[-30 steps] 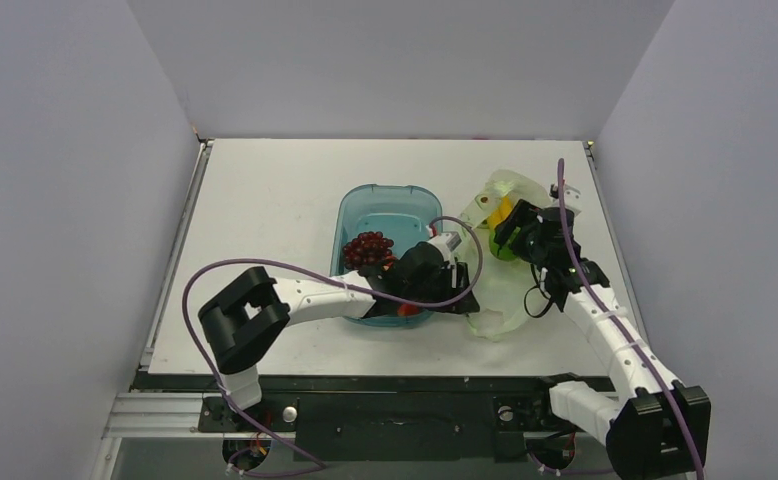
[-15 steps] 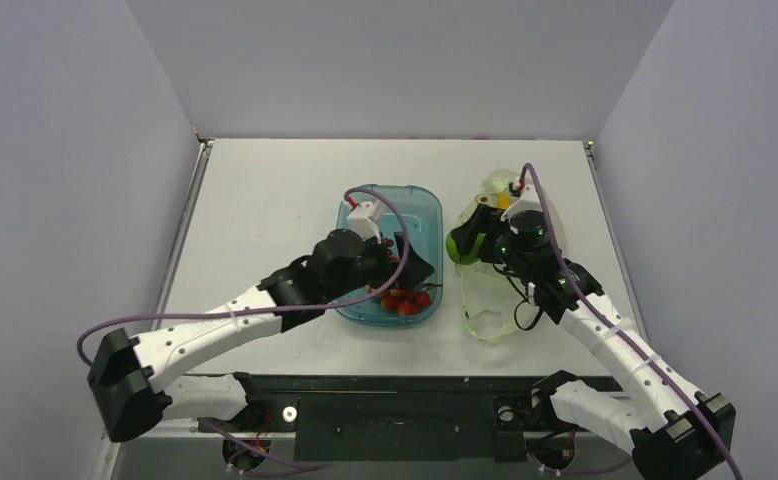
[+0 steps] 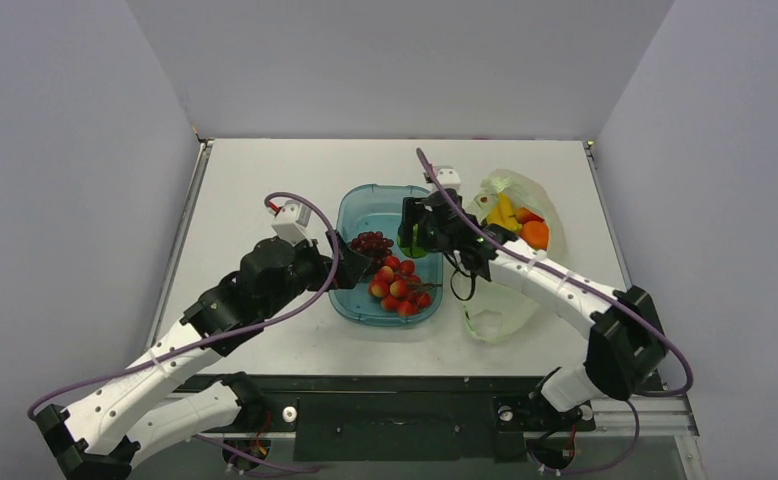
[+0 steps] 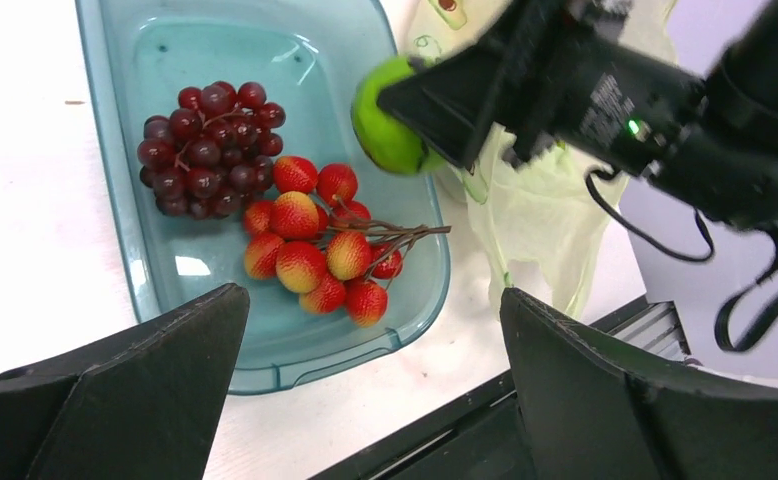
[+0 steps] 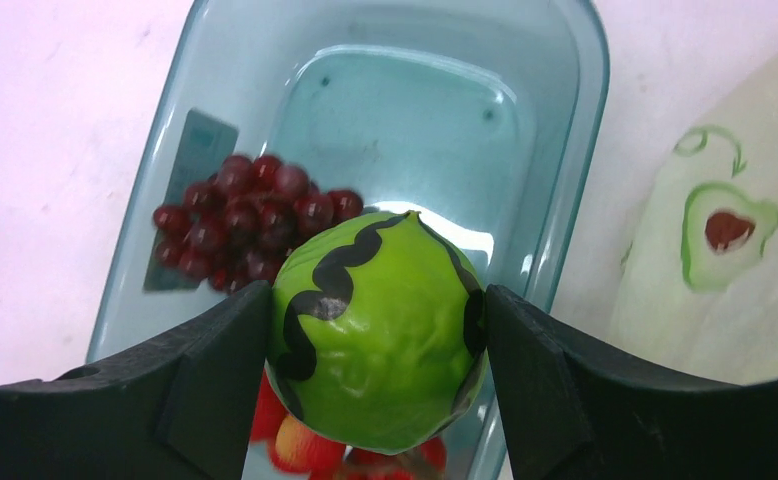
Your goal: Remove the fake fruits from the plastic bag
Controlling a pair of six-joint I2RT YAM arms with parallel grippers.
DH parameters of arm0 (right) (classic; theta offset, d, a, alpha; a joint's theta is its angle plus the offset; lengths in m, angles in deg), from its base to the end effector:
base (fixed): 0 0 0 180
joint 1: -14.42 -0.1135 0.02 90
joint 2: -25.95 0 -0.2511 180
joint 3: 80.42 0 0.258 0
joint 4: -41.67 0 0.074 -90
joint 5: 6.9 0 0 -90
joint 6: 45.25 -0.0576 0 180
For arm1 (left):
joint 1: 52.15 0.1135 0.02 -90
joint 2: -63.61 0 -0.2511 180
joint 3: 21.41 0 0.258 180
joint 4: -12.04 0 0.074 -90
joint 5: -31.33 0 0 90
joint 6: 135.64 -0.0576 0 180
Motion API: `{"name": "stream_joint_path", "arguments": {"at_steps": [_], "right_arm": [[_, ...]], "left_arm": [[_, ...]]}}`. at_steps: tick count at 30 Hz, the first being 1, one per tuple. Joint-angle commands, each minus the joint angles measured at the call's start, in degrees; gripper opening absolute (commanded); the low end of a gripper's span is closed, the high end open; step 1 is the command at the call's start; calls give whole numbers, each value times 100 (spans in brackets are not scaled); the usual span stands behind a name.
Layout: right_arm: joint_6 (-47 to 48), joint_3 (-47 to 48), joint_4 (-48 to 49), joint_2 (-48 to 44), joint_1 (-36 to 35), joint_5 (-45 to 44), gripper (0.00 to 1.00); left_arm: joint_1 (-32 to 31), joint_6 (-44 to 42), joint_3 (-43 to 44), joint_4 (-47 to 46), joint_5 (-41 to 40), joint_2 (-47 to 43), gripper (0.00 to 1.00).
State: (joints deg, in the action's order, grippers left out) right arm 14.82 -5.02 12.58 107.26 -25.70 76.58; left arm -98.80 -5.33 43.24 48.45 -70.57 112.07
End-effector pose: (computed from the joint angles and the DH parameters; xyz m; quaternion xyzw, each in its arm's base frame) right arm 0.2689 0.2181 0.2599 -0.0525 0.8844 0.2233 0.4065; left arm 0.1621 -0.1544 0.3283 -0.0141 0.8179 -0.3298 0.4713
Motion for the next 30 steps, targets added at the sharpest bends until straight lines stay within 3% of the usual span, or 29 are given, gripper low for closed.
{"name": "stream_joint_path", "arguments": {"at_steps": [1,8,14,23,30], "right_arm": [[536,932,25,824,29,-772,27],[813,2044,-491,2117,43,-1397,50],[866,2575,-795,2454,33,-1443,70],[987,1988,-624,1464,28,-1361,81],[964,2074,-831,1331,73,-1315,85]], "left_arm": [[44,-74,5,305,-114,-113,97],[58,190,-236,54,55,-241,97],[51,222,-255,-111,322,-193,97],[47,460,-532,-659,824,-55,97],[-1,806,-829,-1246,1155,129,97]]}}
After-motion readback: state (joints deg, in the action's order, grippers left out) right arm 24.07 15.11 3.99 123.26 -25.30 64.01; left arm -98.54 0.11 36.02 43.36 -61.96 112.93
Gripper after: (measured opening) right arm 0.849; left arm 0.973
